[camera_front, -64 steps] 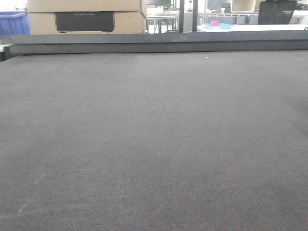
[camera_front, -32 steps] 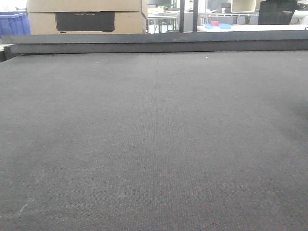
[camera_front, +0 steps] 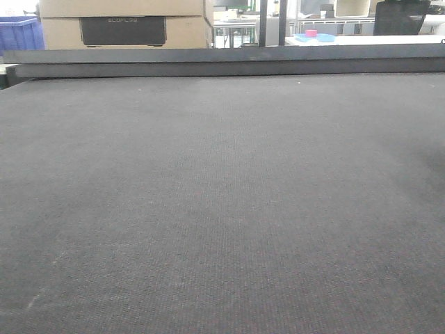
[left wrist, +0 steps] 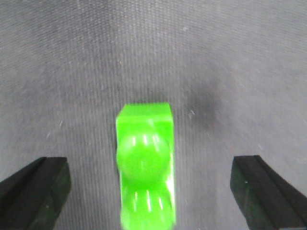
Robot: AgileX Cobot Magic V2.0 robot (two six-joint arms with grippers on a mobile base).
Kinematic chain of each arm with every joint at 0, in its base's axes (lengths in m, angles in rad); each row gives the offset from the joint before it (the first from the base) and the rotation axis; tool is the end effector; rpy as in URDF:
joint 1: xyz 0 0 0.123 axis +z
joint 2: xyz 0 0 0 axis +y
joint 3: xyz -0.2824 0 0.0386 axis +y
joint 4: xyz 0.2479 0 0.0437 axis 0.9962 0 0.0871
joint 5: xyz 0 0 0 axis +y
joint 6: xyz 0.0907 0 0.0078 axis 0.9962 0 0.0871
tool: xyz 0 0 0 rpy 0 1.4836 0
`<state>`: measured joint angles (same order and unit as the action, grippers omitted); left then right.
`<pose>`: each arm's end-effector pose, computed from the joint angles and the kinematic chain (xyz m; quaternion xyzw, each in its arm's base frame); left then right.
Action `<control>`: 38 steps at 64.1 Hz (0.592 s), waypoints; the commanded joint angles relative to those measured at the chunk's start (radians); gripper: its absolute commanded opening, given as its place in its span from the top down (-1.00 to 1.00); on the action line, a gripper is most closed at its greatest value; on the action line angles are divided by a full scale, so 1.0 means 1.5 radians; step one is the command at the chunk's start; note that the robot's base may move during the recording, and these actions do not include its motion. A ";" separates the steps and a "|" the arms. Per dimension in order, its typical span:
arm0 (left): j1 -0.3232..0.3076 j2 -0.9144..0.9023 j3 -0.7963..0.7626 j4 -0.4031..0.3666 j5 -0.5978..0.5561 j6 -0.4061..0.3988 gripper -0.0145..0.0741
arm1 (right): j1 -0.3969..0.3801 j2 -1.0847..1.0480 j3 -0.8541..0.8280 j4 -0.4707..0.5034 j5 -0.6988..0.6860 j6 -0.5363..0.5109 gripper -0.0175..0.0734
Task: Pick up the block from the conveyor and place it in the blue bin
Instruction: 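Move the left gripper over the green block and close on it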
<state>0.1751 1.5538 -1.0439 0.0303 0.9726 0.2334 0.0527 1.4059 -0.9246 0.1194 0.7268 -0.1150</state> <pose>0.2825 0.0523 0.2335 0.0364 0.9954 0.0307 0.0831 0.2706 0.0215 0.2502 -0.0470 0.9726 0.0416 0.2241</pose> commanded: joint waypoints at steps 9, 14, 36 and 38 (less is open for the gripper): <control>0.002 0.054 0.000 0.019 -0.018 0.001 -0.64 | 0.000 -0.007 0.002 -0.002 -0.015 -0.005 0.97; 0.002 0.069 0.000 0.019 -0.018 0.001 -0.64 | 0.000 -0.007 0.002 -0.002 -0.017 -0.005 0.97; 0.002 0.068 -0.006 0.018 -0.003 0.000 0.23 | 0.000 -0.007 0.002 -0.002 -0.014 -0.005 0.97; 0.002 0.062 -0.006 0.017 -0.001 0.000 0.44 | 0.000 -0.007 0.002 -0.002 -0.014 -0.005 0.97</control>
<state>0.1751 1.6690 -1.0457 0.0586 0.9558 0.2351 0.0527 1.4059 -0.9246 0.1194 0.7159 -0.1170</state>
